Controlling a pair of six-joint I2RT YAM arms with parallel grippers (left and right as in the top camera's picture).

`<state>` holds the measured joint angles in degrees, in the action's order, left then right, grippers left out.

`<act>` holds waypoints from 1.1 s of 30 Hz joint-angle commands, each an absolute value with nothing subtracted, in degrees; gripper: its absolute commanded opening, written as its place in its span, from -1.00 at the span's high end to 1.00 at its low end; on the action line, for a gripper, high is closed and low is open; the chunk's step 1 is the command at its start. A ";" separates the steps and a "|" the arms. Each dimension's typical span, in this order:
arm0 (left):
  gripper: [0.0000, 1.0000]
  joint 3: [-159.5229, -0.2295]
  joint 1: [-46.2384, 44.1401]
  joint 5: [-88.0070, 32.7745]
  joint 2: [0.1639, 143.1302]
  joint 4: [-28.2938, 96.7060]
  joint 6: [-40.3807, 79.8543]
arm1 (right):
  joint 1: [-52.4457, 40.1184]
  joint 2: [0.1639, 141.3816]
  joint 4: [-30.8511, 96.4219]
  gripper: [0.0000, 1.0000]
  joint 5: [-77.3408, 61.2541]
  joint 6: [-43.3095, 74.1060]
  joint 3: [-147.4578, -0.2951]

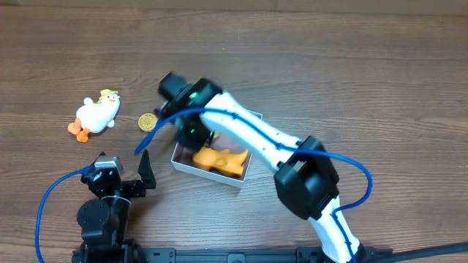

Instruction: Pack container

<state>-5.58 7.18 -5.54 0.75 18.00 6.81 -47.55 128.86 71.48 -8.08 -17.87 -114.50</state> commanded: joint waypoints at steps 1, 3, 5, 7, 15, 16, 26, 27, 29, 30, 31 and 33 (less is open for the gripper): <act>-1.00 -5.41 7.53 -5.56 0.36 17.76 5.54 | -42.96 128.40 70.72 0.92 -8.05 -18.02 -115.83; -1.00 -5.41 7.53 -5.56 0.36 17.78 5.54 | -40.93 128.40 71.02 0.92 -8.03 -18.00 -115.87; -1.00 -5.41 7.53 -5.56 0.36 17.76 5.54 | -39.90 128.38 71.94 0.92 -8.05 -17.67 -116.49; -1.00 -5.41 7.53 -5.56 0.36 17.76 5.54 | -38.50 128.38 73.97 0.92 -8.32 -16.27 -119.13; -1.00 -5.41 7.53 -5.56 0.36 17.78 5.54 | -35.38 128.38 83.57 0.92 -9.50 -15.68 -134.98; -1.00 -5.41 7.53 -5.56 0.36 17.78 5.54 | -34.61 128.38 84.33 0.92 -7.81 -13.78 -136.49; -1.00 -5.41 7.53 -5.56 0.36 17.76 5.54 | -15.14 128.38 89.08 0.92 -2.39 4.32 -138.19; -1.00 -5.41 7.53 -5.56 0.36 17.78 5.54 | -12.80 128.38 89.34 0.92 -2.42 5.72 -137.97; -1.00 -5.41 7.53 -5.56 0.36 17.76 5.54 | -9.65 128.38 90.08 0.92 -2.44 6.59 -137.97; -1.00 -5.41 7.53 -5.56 0.36 17.78 5.54 | -8.21 128.38 90.41 0.77 -2.42 6.68 -137.97; -1.00 -5.41 7.53 -5.56 0.36 17.76 5.54 | -7.60 128.38 90.54 0.49 -2.26 6.68 -137.97; -1.00 -5.41 7.53 -5.56 0.36 17.78 5.54 | -6.57 128.38 90.50 -0.52 -1.41 6.66 -137.97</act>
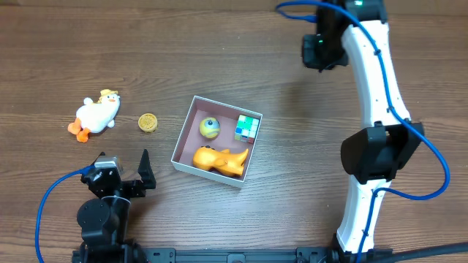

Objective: Pack container
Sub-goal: 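Move left gripper toward the yellow ridged toy left of the box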

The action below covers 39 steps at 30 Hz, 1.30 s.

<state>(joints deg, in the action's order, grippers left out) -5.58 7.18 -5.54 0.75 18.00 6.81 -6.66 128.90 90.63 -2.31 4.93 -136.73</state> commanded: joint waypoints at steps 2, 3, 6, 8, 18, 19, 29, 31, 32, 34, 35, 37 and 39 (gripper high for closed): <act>-1.00 -5.41 7.53 -5.56 0.36 17.78 5.54 | -6.13 128.38 90.35 -1.00 -1.30 6.68 -137.97; -1.00 -5.41 7.53 -5.56 0.36 17.76 5.54 | -6.13 128.38 90.37 -1.00 -1.30 6.66 -137.97; -1.00 -5.41 7.53 -5.26 0.36 17.76 5.50 | -6.13 128.38 90.35 -1.00 -1.32 6.68 -137.97; -1.00 -5.41 7.53 -3.03 0.36 17.41 7.35 | -6.13 128.38 90.35 -1.00 -1.32 6.68 -137.97; -1.00 -22.13 7.49 -6.70 5.67 27.31 12.56 | -6.13 128.38 90.35 -1.00 -1.32 6.68 -137.97; -1.00 -25.23 7.49 -5.98 8.01 28.75 11.99 | -6.13 128.38 90.35 -1.00 -1.32 6.68 -137.97; -1.00 -67.55 7.49 -9.19 48.05 61.93 11.49 | -6.13 128.38 90.35 -1.00 -1.32 6.68 -137.97; -1.00 -70.48 7.49 -11.90 52.36 63.96 11.55 | -6.13 128.38 90.35 -1.00 -1.32 6.68 -137.97; -1.00 -70.96 7.49 -14.57 54.24 64.86 11.55 | -6.13 128.38 90.35 -1.00 -1.32 6.68 -137.97; -1.00 -70.94 7.49 -19.31 57.32 65.04 11.66 | -6.13 128.38 90.35 -1.00 -1.32 6.68 -137.97; -1.00 -70.94 7.49 -21.71 58.98 65.45 11.64 | -6.13 128.38 90.35 -1.00 -1.32 6.68 -137.97; -1.00 -70.96 7.49 -22.90 62.17 65.19 10.26 | -6.13 128.38 90.35 -1.00 -1.32 6.68 -137.97; -1.00 -70.96 7.49 -21.34 66.02 63.88 9.52 | -6.13 128.38 90.35 -1.00 -1.32 6.68 -137.97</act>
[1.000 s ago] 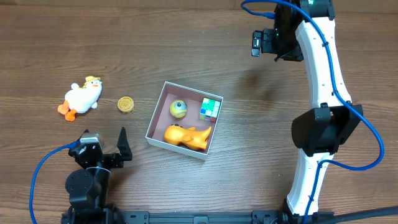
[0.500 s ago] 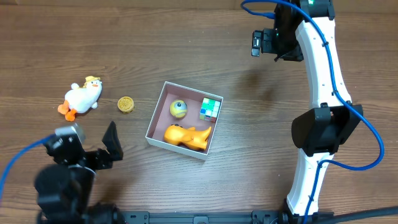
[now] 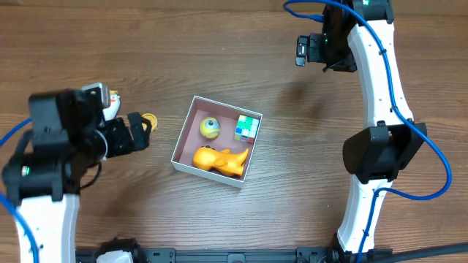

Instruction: Pack container

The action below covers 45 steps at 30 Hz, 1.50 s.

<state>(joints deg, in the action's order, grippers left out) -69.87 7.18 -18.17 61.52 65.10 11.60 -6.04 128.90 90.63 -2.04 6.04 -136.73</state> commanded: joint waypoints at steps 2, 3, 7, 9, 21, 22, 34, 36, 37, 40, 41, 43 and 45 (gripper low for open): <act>-1.00 -70.96 7.49 -18.52 70.65 62.48 9.41 | -6.13 128.38 90.35 -1.00 -1.32 6.68 -137.97; -1.00 -70.96 7.49 -17.28 73.03 61.67 9.41 | -6.13 128.38 90.35 -1.00 -1.32 6.68 -137.97; -0.98 -70.96 7.46 -15.00 83.55 57.76 9.41 | -6.13 128.38 90.35 -1.00 -1.32 6.68 -137.97; -0.98 -70.96 7.46 -14.83 88.42 55.27 8.91 | -6.13 128.38 90.35 -1.00 -1.32 6.68 -137.97; -1.00 -70.96 6.00 -9.54 101.51 43.35 1.45 | -6.13 128.38 90.35 -1.00 -1.32 6.68 -137.97; -1.00 -70.98 5.26 -8.51 102.04 42.59 1.21 | -6.13 128.38 90.35 -1.00 -1.32 6.68 -137.97; -0.96 -70.96 -7.33 9.63 108.86 37.41 1.30 | -6.13 128.38 90.35 -1.00 -1.32 6.68 -137.97; -0.93 -70.96 -7.09 9.61 108.88 37.47 1.76 | -6.13 128.38 90.35 -1.00 -1.32 6.68 -137.97; -0.93 -70.96 -6.96 9.63 108.88 37.63 1.74 | -6.13 128.38 90.35 -1.00 -1.32 6.68 -137.97; -0.88 -70.96 -6.63 9.67 108.88 38.35 1.76 | -6.13 128.38 90.35 -1.00 -1.32 6.68 -137.97; -0.84 -70.96 -6.55 9.65 108.88 38.52 1.83 | -6.13 128.38 90.35 -1.00 -1.32 6.68 -137.97; -0.72 -70.91 -6.22 9.65 108.88 39.05 2.85 | -6.13 128.38 90.35 -1.00 -1.32 6.68 -137.97; -0.68 -70.81 -6.02 9.61 108.95 39.20 3.46 | -6.13 128.38 90.35 -1.00 -1.32 6.68 -137.97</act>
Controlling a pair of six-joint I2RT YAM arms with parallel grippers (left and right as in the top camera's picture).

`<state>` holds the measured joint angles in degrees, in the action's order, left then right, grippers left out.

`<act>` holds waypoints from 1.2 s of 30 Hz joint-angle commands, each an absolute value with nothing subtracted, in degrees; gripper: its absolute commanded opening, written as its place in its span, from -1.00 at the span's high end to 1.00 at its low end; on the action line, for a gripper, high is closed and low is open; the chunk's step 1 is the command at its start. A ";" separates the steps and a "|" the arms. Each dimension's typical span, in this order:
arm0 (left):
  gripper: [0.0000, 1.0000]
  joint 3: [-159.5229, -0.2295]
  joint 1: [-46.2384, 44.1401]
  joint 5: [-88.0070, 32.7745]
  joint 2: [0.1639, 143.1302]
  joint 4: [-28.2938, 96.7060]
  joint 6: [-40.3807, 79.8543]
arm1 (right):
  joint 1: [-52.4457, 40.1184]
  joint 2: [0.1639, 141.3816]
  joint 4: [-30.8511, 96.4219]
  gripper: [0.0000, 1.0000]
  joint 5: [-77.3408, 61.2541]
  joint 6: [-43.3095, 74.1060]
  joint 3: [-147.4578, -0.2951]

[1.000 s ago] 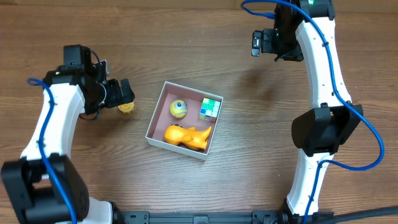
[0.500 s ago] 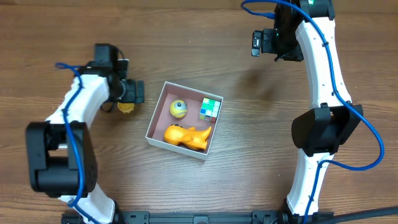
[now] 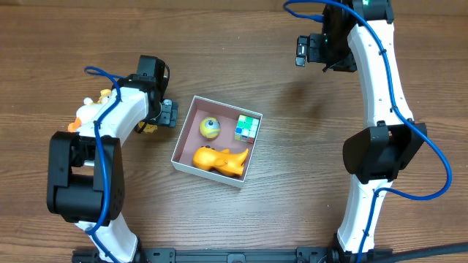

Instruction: Pack container

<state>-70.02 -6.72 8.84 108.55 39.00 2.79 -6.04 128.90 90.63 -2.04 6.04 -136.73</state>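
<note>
The container, a white open box [image 3: 184, 135] with a pinkish floor, sits mid-table. It holds a yellow-green ball [image 3: 210, 127], a coloured cube [image 3: 248, 127] and an orange toy animal [image 3: 219, 158]. Just left of the box my left gripper [image 3: 162, 117] points down over a yellow coin [image 3: 149, 129], which peeks out under the arm. Whether its fingers grip the coin is hidden. A white duck toy [image 3: 89, 111] lies further left, partly covered by the left arm. My right gripper [image 3: 310, 51] hangs far back right, away from the box, its jaws not readable.
The left arm's forearm runs from the table's front left up to the coin, crossing the duck. The right arm stretches along the right side of the wooden table [image 3: 307, 161].
My left arm has swung in; its gripper was left of the coin and is now down over it, beside the box's left wall. The right arm, box and its contents have not moved.
First my right gripper was down in the box while the left arm rested at the front. Then the ball lay in the box and the right arm was back right. The left gripper then stood by the coin and is now over it.
</note>
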 commanded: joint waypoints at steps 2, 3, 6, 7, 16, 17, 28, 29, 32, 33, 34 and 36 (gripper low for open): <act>-0.68 -70.43 -6.00 9.61 109.12 39.18 3.90 | -6.13 128.38 90.35 -1.00 -1.32 6.68 -137.97; -0.68 -70.13 -6.00 9.63 109.34 39.18 4.36 | -6.13 128.38 90.35 -1.00 -1.32 6.68 -137.97; -0.72 -69.49 -6.00 9.61 110.00 38.85 5.32 | -6.13 128.38 90.35 -1.00 -1.32 6.68 -137.97; -0.73 -69.49 -6.00 9.61 110.32 38.74 5.34 | -6.13 128.38 90.35 -1.00 -1.32 6.68 -137.97; -0.60 -69.49 -6.02 8.71 114.13 39.11 6.44 | -6.13 128.38 90.35 -1.00 -1.32 6.68 -137.97; -0.47 -69.52 -6.02 8.71 114.13 38.89 6.46 | -6.13 128.38 90.35 -1.00 -1.32 6.68 -137.97; -0.15 -73.21 -6.02 8.78 114.08 42.46 6.46 | -6.13 128.38 90.35 -1.00 -1.32 6.68 -137.97; -0.12 -74.52 -6.02 8.78 114.08 43.42 6.46 | -6.13 128.38 90.35 -1.00 -1.32 6.68 -137.97; 0.05 -80.62 -6.02 8.78 114.08 47.31 6.46 | -6.13 128.38 90.35 -1.00 -1.32 6.68 -137.97; 0.05 -81.87 -6.02 8.82 114.08 48.03 6.46 | -6.13 128.38 90.35 -1.00 -1.32 6.68 -137.97; 0.03 -83.11 -6.02 8.99 114.08 48.71 6.46 | -6.13 128.38 90.35 -1.00 -1.32 6.68 -137.97; 0.01 -86.06 -6.02 9.21 114.08 50.48 6.44 | -6.13 128.38 90.35 -1.00 -1.32 6.68 -137.97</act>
